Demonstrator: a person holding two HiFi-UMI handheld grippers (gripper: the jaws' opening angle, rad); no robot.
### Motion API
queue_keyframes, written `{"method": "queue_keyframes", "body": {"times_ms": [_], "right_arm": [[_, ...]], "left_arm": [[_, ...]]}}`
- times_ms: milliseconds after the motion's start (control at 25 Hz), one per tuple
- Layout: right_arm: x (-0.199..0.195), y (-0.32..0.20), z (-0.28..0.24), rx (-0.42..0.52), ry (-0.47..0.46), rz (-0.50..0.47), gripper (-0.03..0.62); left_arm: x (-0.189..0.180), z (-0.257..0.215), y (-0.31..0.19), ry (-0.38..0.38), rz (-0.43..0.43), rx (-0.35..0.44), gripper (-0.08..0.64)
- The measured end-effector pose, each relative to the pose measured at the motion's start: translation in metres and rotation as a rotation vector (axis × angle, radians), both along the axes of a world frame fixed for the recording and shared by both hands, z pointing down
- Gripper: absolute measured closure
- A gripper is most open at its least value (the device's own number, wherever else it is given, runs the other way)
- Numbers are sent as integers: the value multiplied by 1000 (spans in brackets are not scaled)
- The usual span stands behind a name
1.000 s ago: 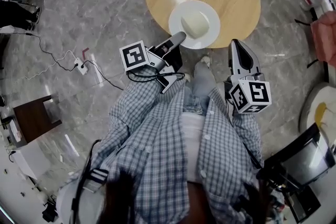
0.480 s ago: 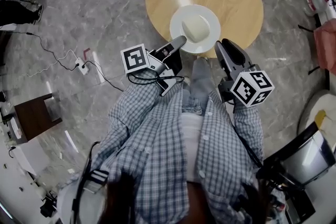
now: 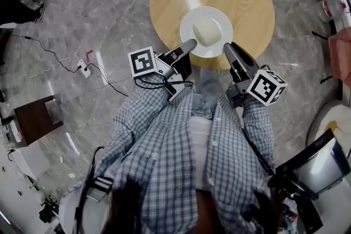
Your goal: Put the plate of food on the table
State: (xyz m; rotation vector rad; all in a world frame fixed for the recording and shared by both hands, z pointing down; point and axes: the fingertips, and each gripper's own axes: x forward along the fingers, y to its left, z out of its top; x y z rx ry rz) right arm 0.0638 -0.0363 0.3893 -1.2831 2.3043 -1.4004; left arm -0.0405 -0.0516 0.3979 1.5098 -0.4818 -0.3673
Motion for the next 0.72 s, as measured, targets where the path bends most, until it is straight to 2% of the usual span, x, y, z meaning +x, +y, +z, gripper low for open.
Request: {"method": "queue_keyframes", "body": {"times_ms": [120,200,280,720], "right_arm": [[0,-1,0,6,-22,1,486],[2,-3,1,1,-46,13,522],[5,-6,0,2,-60,12,529],[31,-62,28,-59,-20,-29,529]], "left_arm": [[0,1,0,-1,-2,-4,532],[1,2,-1,-2,-2,-5,532],[3,3,-3,-6,0,-6,532],[28,32,-58,-67,-7,-44,533]]}}
